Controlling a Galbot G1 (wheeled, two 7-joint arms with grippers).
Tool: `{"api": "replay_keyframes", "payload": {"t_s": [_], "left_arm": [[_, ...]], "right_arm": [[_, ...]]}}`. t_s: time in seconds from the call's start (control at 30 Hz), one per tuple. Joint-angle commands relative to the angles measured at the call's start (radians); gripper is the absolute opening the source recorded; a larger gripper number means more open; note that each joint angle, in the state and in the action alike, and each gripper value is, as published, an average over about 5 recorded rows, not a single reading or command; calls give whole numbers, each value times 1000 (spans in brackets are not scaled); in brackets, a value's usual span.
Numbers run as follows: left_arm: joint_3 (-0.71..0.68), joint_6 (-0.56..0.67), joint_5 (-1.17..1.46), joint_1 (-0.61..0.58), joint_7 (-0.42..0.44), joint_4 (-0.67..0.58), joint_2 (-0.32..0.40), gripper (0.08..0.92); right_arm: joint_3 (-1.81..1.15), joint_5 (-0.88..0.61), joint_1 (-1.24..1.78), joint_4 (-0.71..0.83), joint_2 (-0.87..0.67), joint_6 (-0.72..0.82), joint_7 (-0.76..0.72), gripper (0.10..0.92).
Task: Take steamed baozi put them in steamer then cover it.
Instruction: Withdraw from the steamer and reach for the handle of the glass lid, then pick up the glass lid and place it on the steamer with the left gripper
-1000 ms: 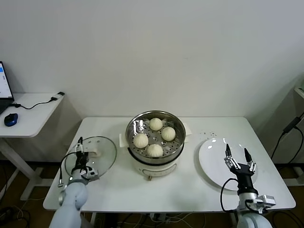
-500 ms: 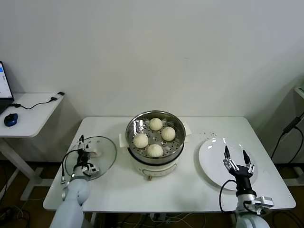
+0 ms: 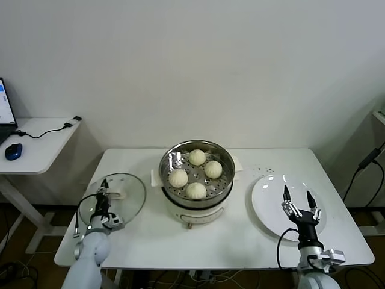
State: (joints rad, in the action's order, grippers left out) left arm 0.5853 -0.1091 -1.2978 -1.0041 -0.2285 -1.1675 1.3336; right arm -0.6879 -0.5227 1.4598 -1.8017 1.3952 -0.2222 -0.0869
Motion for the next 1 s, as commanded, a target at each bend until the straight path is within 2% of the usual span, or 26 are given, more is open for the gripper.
{"api": "replay_keyframes", "payload": {"t_s": [0.03,0.1,0.2,0.33,0.47,0.63,0.87,1.0], "left_arm": [[10,-12,9,-56,52,-93,-10,239],[10,-40,34,-86,105,-158,-16,193],[14,-130,84,-134,171,-284,-12,167],[10,-283,126,-207,234,-472,-15,167],[-16,-388,88,-274,217,-606,-33,167],[-36,-539,-15,-331,349,-786,-30,167],[-35,-613,-138,-300,562,-939,12,167],[-110,-652,-194,-254,643,-1011,36,167]], "right_arm": [[2,0,3,-7,1,-1,-4,823],[2,0,6,-11,0,0,-6,823],[2,0,8,-17,0,2,-7,823],[0,1,8,-28,3,12,-5,823],[1,11,14,-41,1,24,-1,823],[-13,20,26,-48,-8,33,2,823],[-29,41,45,-45,-22,43,11,823],[-34,79,57,-52,-13,46,13,823]]}}
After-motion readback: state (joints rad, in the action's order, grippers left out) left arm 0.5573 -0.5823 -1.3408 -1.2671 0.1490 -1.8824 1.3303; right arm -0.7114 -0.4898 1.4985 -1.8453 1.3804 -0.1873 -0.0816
